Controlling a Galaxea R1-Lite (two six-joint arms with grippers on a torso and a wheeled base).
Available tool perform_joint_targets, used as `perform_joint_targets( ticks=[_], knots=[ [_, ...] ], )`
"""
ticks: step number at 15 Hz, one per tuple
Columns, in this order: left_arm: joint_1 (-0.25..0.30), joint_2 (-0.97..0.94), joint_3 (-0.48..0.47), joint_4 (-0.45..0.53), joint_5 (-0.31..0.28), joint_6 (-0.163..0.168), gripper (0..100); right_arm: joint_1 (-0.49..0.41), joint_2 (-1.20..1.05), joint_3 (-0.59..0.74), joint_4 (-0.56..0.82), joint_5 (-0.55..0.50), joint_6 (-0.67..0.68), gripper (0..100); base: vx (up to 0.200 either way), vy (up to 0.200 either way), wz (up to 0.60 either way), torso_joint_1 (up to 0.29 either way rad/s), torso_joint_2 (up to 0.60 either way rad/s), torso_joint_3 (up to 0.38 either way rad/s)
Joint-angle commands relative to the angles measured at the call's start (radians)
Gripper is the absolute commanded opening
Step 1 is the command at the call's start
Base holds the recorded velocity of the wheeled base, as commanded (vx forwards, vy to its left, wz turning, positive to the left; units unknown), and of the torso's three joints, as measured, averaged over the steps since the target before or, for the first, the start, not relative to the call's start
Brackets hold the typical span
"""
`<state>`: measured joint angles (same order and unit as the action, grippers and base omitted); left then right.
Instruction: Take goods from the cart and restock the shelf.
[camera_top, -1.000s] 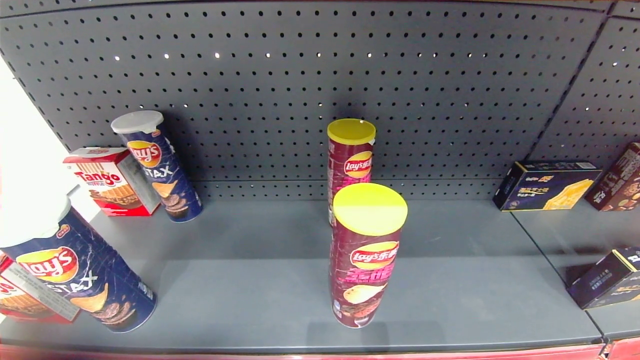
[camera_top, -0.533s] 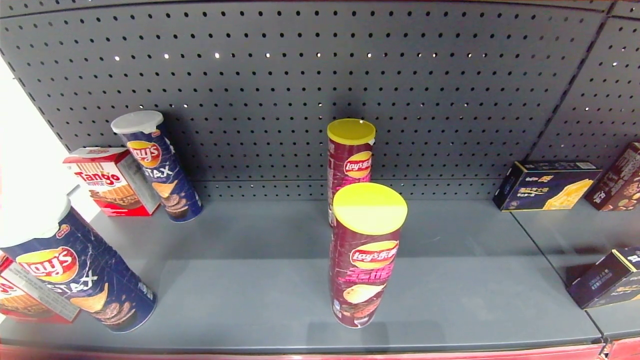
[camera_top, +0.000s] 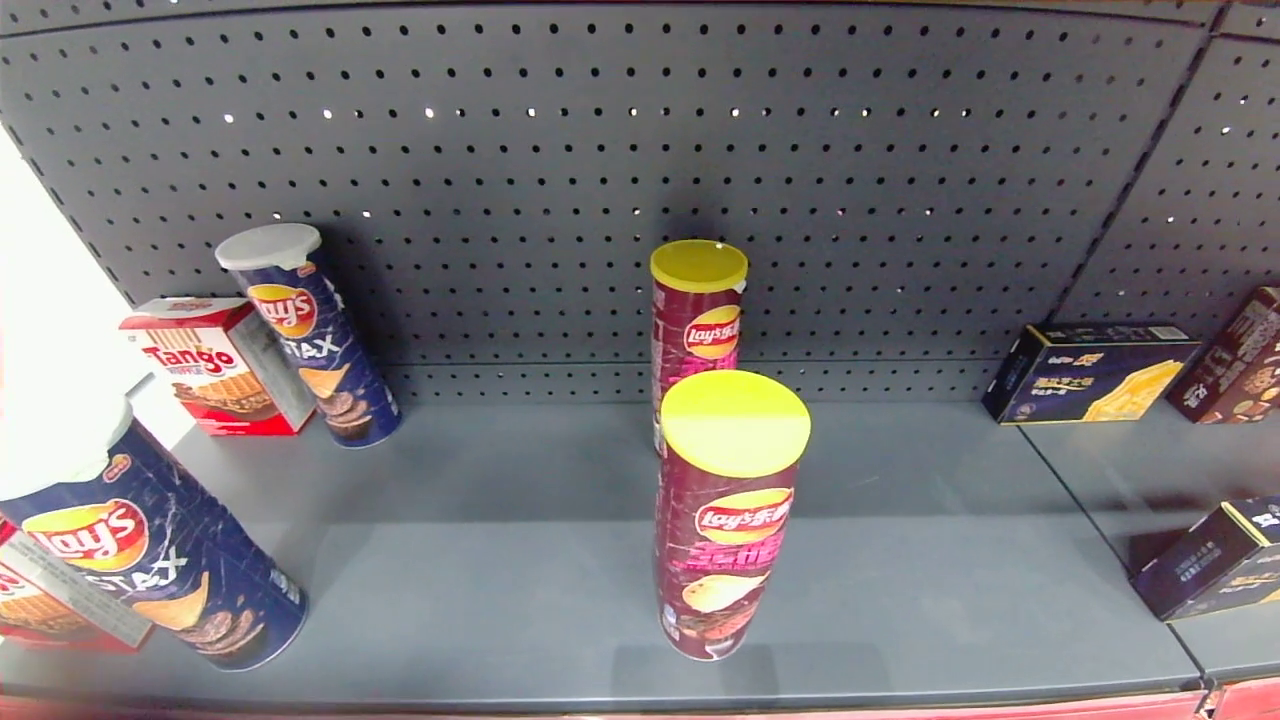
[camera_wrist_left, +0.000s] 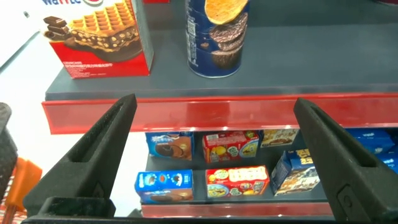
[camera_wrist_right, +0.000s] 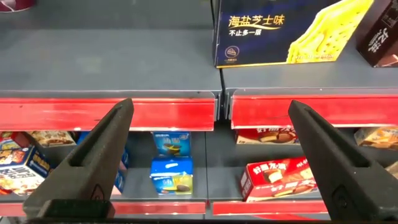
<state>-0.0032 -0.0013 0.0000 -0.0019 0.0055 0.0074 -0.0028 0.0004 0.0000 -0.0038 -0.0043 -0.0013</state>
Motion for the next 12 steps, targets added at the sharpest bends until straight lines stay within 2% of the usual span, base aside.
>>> perform_joint_targets(
  ticks=[1, 12],
  knots=[
    [0.000, 0.001, 0.000, -0.001, 0.001, -0.001, 100, 0.001, 0.000, 0.000, -0.001, 0.000, 0.000, 100, 0.000, 0.000, 0.00, 0.000, 0.00, 0.000],
    [0.000, 0.001, 0.000, -0.001, -0.001, -0.003, 100, 0.001, 0.000, 0.000, 0.001, 0.000, 0.000, 100, 0.000, 0.000, 0.00, 0.000, 0.00, 0.000]
  ],
)
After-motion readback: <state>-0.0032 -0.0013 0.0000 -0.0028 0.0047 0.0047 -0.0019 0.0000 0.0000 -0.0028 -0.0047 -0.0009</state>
